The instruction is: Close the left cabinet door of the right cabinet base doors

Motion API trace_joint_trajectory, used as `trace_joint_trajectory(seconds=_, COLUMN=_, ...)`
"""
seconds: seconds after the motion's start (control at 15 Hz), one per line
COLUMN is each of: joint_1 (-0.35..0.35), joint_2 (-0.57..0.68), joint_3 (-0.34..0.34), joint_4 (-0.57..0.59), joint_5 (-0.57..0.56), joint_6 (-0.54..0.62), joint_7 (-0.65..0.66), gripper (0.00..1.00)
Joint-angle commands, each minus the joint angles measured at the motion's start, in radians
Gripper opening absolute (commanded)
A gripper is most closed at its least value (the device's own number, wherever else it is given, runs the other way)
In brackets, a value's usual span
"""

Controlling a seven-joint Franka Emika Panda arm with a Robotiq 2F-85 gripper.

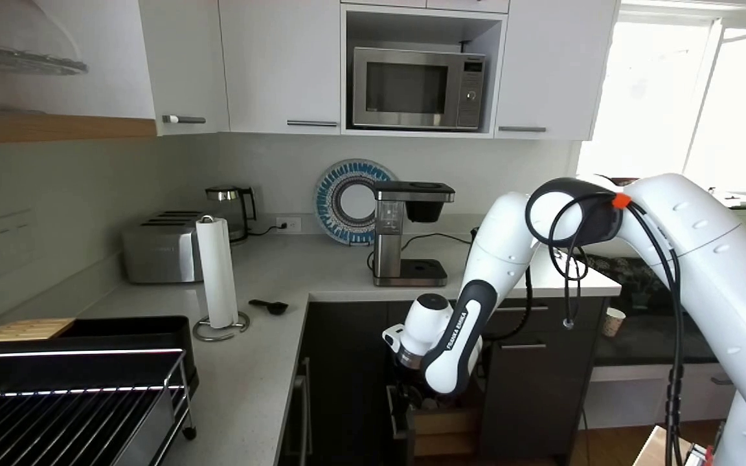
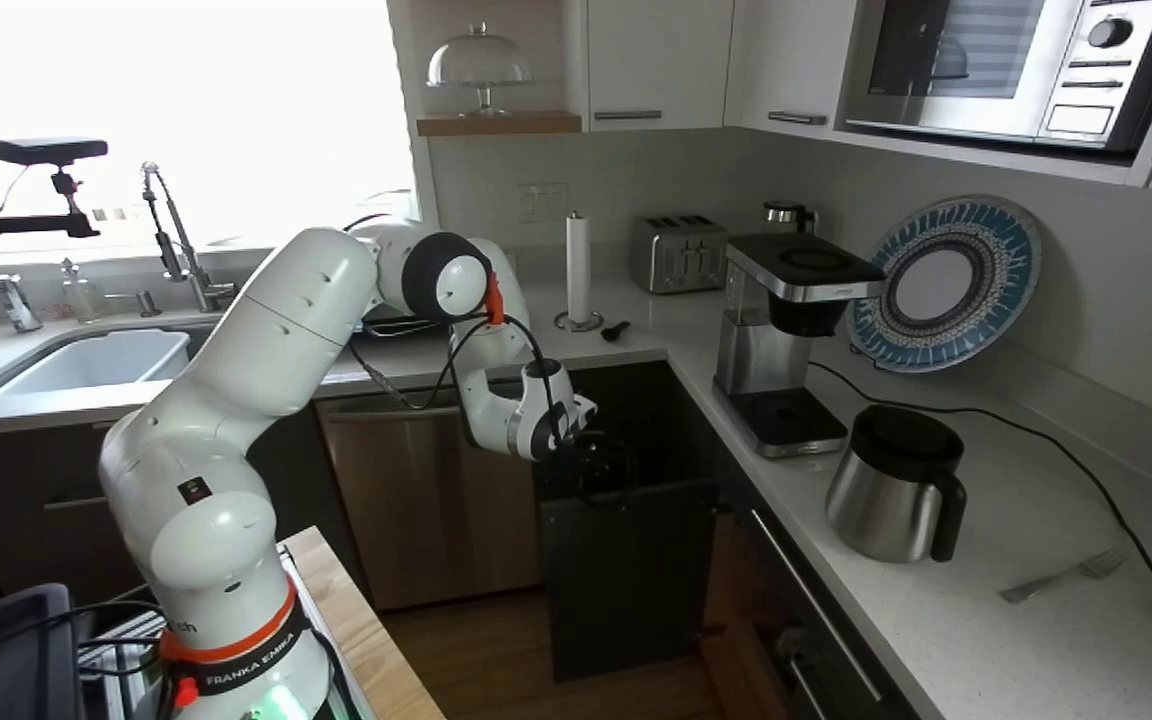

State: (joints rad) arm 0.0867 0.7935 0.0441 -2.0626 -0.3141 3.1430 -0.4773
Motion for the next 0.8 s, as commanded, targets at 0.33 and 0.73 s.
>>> trace_joint_trajectory(seconds=0.33, joint_1=-0.009, joint_2=0.132, joint_3=-0.007, joint_4=0.077, joint_5=-0.031, joint_6=0.11, joint_7=0.034, gripper=1.0)
trace_joint_trajectory(seconds=0.73, joint_1=-0.038, joint_2=0.146, joint_3=0.012, joint_4=0.071, joint_5=-0.041, joint_6=0.089, joint_7=0.025, gripper=1.0)
